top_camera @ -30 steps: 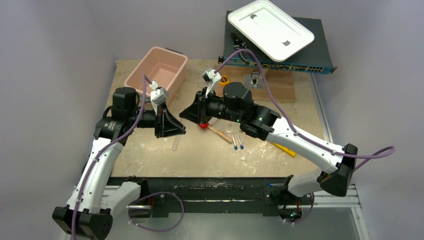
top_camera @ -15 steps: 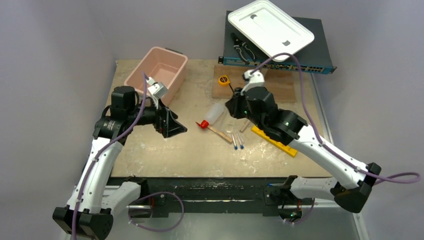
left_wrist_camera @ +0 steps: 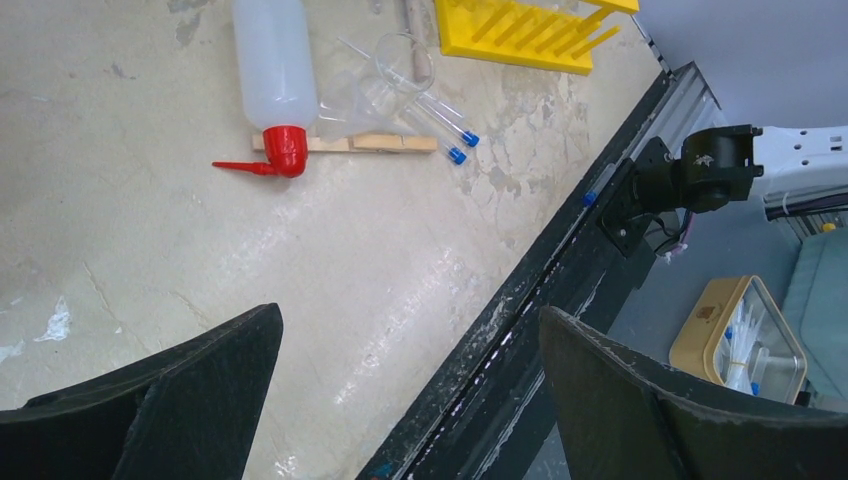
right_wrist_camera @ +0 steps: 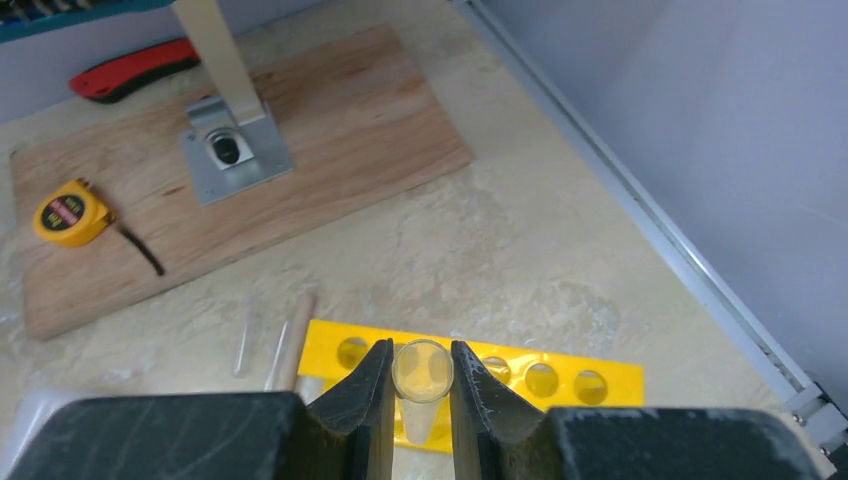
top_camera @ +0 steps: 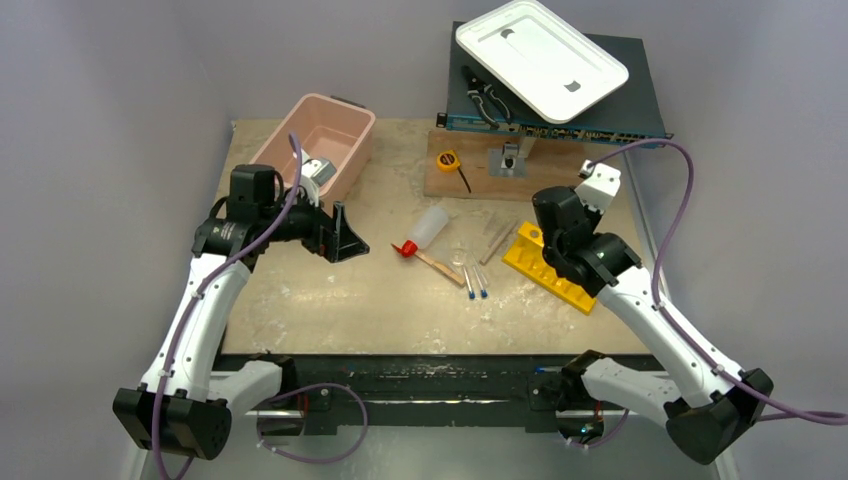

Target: Organize the chemistry lab equipment

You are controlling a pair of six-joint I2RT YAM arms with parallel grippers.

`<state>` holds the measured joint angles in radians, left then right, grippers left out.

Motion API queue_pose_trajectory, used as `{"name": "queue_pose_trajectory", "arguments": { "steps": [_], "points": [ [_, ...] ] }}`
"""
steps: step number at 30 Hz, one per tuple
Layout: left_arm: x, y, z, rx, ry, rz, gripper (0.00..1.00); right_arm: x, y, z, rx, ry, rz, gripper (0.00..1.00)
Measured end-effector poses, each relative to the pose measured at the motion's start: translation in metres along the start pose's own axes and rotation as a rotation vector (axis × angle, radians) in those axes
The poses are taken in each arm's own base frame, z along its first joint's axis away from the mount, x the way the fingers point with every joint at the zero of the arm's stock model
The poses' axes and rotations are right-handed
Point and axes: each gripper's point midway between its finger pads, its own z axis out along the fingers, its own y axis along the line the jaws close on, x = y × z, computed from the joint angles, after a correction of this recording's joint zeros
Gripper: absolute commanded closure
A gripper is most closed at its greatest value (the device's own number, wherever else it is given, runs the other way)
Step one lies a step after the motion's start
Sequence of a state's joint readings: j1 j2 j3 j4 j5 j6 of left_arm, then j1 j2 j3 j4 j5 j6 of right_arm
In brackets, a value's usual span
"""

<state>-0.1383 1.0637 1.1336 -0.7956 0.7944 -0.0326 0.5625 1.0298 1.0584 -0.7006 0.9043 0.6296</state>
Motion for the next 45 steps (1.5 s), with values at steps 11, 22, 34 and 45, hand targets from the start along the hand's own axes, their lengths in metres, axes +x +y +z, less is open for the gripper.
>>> {"name": "queue_pose_trajectory", "arguments": {
  "steps": [11,22,34,45],
  "points": [
    [0.001,0.000,0.000,0.001,0.002,0.009,0.00,-0.031,-0.024,0.014,0.137,-0.127,0.058,1.00],
    [0.001,0.001,0.000,0.002,0.003,0.008,0.00,-0.035,-0.022,0.023,0.154,-0.140,0.046,1.00],
    [0.003,0.001,0.001,0.004,0.006,0.011,0.00,-0.021,-0.022,0.029,0.160,-0.114,0.018,1.00],
    [0.006,0.003,0.002,0.004,0.014,0.003,0.00,0.011,-0.020,0.039,0.157,-0.050,-0.020,1.00]
  ]
}}
